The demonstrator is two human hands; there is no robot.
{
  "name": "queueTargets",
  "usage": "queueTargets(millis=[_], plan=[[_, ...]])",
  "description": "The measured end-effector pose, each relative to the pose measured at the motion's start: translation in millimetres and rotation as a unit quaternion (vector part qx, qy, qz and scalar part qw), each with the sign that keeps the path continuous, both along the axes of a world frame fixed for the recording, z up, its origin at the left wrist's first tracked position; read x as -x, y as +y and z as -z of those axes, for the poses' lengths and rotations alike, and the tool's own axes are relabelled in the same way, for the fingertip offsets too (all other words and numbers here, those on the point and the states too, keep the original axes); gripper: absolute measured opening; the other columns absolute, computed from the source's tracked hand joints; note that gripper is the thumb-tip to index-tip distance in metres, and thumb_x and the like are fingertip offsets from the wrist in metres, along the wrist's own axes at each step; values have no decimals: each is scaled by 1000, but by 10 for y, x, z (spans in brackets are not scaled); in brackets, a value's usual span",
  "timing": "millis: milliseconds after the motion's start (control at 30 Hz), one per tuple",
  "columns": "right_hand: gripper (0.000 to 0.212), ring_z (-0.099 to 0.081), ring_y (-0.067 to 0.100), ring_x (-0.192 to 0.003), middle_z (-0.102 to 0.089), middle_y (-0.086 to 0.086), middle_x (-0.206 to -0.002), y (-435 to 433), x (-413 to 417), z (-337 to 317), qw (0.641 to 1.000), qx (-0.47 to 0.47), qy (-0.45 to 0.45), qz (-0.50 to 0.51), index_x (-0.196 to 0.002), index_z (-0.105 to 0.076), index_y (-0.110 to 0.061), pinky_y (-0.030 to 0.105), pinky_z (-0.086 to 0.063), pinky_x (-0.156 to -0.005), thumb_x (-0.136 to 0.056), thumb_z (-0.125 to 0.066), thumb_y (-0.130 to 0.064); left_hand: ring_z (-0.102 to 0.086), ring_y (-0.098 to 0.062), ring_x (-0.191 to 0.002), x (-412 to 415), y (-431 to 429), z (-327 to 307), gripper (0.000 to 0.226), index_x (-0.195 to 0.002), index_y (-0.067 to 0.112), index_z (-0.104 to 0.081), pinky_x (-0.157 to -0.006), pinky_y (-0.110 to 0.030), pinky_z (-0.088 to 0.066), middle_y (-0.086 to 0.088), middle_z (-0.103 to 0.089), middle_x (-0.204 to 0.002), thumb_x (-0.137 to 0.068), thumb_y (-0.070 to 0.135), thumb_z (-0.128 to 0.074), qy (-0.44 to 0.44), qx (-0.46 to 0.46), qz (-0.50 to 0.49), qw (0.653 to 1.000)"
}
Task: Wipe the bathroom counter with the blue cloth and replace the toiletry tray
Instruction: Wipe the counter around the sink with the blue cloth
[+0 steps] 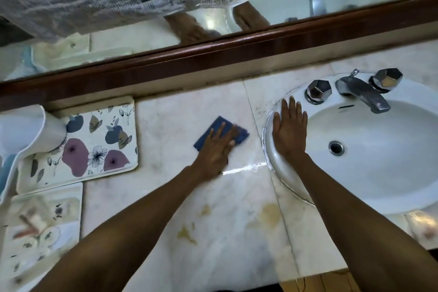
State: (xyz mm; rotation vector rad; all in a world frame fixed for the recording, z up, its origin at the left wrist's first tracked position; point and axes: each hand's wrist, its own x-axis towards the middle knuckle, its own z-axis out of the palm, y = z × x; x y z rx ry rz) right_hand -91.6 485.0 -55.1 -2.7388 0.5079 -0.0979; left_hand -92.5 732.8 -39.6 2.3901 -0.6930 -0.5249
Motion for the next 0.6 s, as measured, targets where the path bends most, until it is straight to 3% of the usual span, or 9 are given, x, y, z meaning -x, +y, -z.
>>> queueTargets(millis=[67, 167, 267, 367, 433, 600], plan=[[54, -15, 29, -152, -18, 10, -165, 27, 62, -6, 1000, -7, -4, -1, -156, -25, -13, 47, -9, -124, -107, -23, -35, 8, -9, -154, 420, 316, -19, 51, -159, 31, -18, -125, -36, 8, 15, -7, -167, -110, 39, -24, -35, -30, 59, 997], [54, -17, 29, -152, -20, 11, -164, 78, 189, -6, 1000, -16, -11, 1, -156, -26, -12, 46, -11, -124, -106, -24, -34, 5, -13, -155, 548, 865, 53, 56, -160, 35, -9, -125, -39, 2, 13, -2, -168, -108, 46, -26, -154, -127, 119, 973], [57, -13, 26, -153, -20, 10, -164, 144, 390, -4, 997, -65, -31, 17, -155, -28, -10, 39, -10, -124, -104, -25, -35, 1, -17, -156, 130, 937, 115, 57, -160, 35, -8, -124, -49, -9, 10, -6, -168, -107, 49, -23, -164, -176, 35, 970], [58, -5, 26, -154, -15, 12, -165, 193, 536, 8, 993, -107, -45, -2, -155, -25, -6, 36, -6, -125, -105, -30, -34, 8, -21, -155, -84, 543, 154, 59, -160, 33, -2, -124, -50, 3, 6, 2, -169, -106, 50, -17, -116, -176, -114, 971], [58, -1, 24, -154, -12, 11, -166, 185, 577, 14, 992, -119, -43, -14, -156, -22, -6, 37, -5, -125, -106, -33, -33, 10, -24, -155, 65, 237, 184, 59, -160, 30, 0, -124, -48, 7, 5, 5, -168, -107, 48, -17, -113, -167, -142, 969], [58, 0, 20, -154, -11, 8, -166, 190, 620, 9, 989, -135, -52, -9, -156, -24, -7, 33, -4, -125, -105, -33, -35, 7, -18, -156, 813, 337, 191, 56, -160, 32, -5, -125, -44, 2, 9, -1, -169, -108, 46, -21, -166, -139, 56, 975]])
